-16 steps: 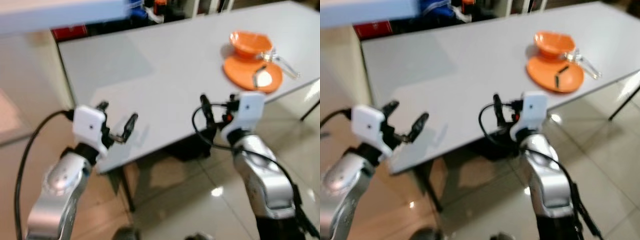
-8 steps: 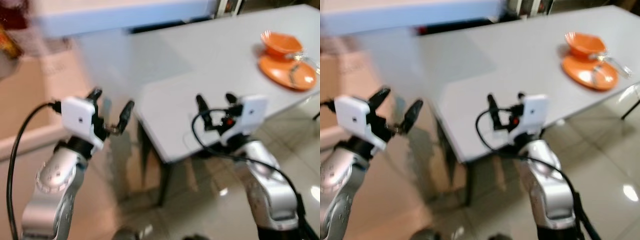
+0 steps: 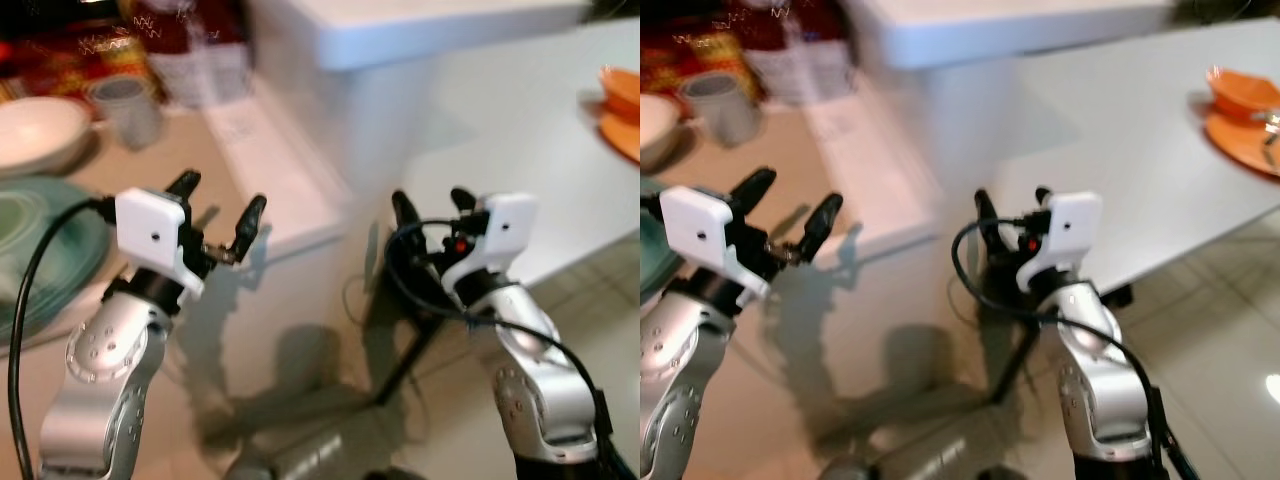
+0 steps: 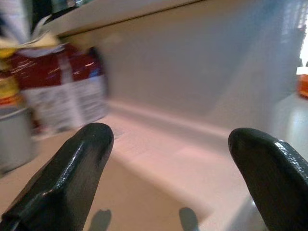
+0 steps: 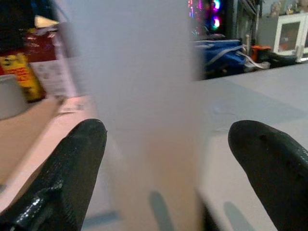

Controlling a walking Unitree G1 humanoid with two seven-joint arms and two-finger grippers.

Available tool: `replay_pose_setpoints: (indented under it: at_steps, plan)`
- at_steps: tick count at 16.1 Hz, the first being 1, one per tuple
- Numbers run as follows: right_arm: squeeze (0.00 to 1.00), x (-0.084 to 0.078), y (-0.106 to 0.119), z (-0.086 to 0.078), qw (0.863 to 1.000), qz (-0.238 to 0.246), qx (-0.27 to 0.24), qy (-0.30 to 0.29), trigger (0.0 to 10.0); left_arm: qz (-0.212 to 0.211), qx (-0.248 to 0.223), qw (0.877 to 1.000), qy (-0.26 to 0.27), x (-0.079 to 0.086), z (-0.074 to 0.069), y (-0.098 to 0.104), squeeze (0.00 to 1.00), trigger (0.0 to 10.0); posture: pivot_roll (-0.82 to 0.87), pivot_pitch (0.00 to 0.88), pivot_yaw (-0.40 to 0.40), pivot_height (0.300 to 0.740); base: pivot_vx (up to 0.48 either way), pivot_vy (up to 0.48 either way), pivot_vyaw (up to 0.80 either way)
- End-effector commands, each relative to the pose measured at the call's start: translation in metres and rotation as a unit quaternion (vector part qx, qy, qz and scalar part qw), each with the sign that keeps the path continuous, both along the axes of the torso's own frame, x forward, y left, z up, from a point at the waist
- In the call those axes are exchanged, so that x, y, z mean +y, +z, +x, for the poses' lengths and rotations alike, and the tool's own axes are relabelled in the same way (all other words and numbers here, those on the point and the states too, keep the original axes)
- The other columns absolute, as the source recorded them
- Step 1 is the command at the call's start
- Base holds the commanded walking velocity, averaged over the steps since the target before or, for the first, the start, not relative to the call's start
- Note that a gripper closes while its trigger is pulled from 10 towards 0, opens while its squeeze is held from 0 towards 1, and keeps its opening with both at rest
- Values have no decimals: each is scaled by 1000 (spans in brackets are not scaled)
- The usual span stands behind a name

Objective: Setting the table

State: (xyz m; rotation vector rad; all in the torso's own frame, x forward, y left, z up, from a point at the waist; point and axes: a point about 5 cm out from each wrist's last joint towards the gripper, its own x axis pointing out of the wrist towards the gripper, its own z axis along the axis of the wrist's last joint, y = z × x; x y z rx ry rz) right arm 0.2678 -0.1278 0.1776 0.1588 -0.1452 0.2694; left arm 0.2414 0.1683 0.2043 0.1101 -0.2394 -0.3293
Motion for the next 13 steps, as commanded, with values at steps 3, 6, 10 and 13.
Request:
replay_pose_setpoints:
  at_steps: [3,6,10,13]
  plan:
    - [0,4,6,0,1000,2,-11,9,10000,3,-4,1000,1,1,-2,2,0,10000,120,69,-28,740,0,480,0]
    - [0,4,6,0,1000,2,-11,9,10000,3,-4,1000,1,1,-2,2,0,10000,120,69,-28,740,0,480,0]
    - [0,7,9,-12,998,9,-17,55,10000,0,-15,1000,4,-10,16,10,0,10000,106,32,-15,740,100,360,0]
    - [0,10,15,-30,993,20,-28,116,10000,-19,-52,998,-16,-34,34,30,0,10000,107,34,-15,740,0,0,0]
